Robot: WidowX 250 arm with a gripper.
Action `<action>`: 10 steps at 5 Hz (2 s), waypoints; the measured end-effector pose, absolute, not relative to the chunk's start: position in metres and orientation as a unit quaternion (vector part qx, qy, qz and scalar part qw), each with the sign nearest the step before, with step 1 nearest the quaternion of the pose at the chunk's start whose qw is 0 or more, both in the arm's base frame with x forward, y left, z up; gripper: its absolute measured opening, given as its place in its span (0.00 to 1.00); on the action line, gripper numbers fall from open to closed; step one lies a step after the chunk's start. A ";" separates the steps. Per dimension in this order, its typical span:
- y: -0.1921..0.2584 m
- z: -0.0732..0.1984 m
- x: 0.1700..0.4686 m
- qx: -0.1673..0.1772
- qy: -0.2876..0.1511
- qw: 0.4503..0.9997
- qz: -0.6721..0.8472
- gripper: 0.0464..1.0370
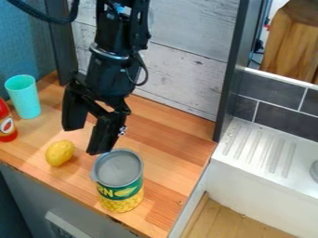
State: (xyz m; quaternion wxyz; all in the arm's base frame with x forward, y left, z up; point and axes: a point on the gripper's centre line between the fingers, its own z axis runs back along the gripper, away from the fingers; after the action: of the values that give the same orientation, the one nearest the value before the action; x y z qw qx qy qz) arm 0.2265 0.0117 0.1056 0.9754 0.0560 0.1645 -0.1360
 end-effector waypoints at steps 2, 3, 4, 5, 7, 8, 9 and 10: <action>0.004 0.093 0.218 0.023 0.181 0.972 -0.148 0.96; 0.002 0.093 0.207 -0.012 0.171 0.974 -0.147 0.96; -0.002 0.087 0.194 -0.027 0.195 0.971 -0.134 0.96; -0.009 0.067 0.183 -0.051 0.232 0.965 -0.110 0.96; -0.021 0.027 0.183 -0.085 0.277 0.954 -0.074 0.96; -0.025 0.015 0.211 -0.061 0.206 0.973 -0.088 0.96; -0.015 0.010 0.239 -0.005 0.133 0.987 -0.085 0.96; -0.010 0.021 0.260 0.014 0.071 0.994 -0.079 0.96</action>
State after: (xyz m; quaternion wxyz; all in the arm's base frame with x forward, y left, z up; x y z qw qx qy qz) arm 0.2600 -0.0101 0.0206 0.9942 0.0144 0.0714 -0.0791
